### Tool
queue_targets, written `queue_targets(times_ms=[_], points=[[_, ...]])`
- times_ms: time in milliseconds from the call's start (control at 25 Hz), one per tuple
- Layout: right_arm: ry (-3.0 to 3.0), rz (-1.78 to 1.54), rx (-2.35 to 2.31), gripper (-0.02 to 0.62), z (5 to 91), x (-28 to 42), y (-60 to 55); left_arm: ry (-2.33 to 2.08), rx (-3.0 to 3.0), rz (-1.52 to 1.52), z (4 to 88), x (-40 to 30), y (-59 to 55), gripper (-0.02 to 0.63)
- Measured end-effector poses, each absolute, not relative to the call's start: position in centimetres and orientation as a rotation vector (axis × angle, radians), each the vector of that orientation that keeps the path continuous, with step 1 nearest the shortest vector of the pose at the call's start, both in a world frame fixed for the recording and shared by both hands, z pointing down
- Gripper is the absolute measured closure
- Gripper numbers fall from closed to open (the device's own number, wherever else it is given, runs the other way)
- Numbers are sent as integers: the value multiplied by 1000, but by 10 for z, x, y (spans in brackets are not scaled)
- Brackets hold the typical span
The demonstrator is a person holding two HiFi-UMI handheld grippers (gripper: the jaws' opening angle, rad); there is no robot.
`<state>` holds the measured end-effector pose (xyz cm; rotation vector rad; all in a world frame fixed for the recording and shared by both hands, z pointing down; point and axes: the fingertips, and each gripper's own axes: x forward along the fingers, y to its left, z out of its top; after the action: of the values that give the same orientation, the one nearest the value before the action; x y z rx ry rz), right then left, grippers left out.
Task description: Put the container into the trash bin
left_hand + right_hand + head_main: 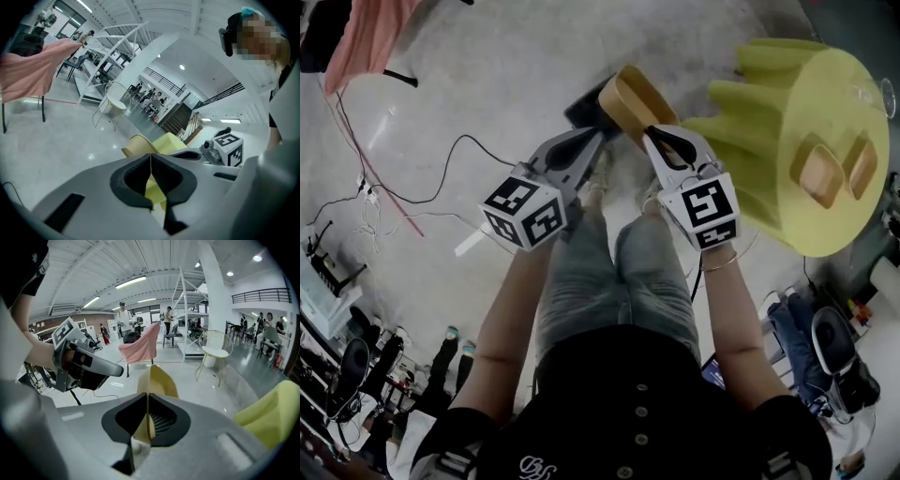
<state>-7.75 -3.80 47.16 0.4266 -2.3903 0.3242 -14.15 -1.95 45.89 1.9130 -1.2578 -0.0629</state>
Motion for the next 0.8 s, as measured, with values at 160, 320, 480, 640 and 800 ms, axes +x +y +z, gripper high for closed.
queue_targets(times_ms=[160,320,480,640,800], points=[[-2372,350,407,572,494,-76,-34,-1264,1885,-75,479,-143,-19,591],[-2352,367,375,572,517,-77,-29,-1278,1856,-90,497,-145,-18,591],[-2334,375,339,572,534,-80,-24,-1277,1822,-97,514,-142,-12,591],[-2307,374,298,572,555,-87,-19,-1245,1797,-94,533,-138,-4,591],[-2282,370,246,572,576,-91,-19,-1232,1774,-88,547,-133,-3,591]])
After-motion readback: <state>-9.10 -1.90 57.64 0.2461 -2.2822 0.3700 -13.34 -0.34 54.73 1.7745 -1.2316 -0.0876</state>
